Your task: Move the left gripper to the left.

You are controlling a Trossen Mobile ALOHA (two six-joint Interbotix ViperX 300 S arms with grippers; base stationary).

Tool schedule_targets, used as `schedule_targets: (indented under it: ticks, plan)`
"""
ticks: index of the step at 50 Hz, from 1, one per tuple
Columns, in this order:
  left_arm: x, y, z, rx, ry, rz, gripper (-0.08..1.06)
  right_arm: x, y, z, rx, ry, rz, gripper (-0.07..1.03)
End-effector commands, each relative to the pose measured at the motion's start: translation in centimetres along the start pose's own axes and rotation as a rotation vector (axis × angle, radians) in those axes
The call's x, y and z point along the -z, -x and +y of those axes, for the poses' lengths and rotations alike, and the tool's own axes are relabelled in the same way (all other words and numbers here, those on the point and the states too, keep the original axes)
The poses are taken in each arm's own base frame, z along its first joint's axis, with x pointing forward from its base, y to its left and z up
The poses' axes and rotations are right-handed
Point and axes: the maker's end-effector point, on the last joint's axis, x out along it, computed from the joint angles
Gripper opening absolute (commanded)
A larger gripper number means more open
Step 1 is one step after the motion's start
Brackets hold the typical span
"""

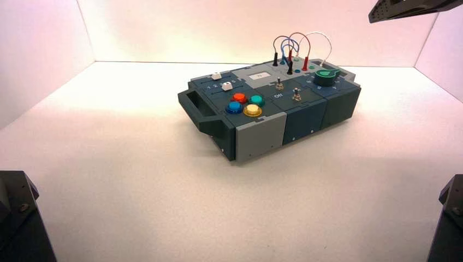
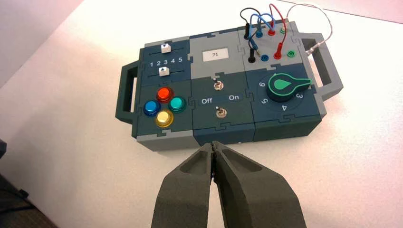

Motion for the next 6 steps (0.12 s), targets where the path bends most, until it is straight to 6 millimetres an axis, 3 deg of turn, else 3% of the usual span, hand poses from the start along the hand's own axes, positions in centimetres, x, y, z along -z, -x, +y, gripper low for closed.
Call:
schedule_targets:
  ticks: [1,6]
  plan:
    - [-0.77,0.97,0.14,-0.005,-0.004,-0.039,-0.03,-1.3,0.47,0.33,-0.009,0.005,-0.031,-0.02]
    - [-0.9,1.16,0.13,-0.004,-0.006,-0.046,-0.03,-1.3,0.47,0.33,-0.009,0.005,-0.031,-0.02]
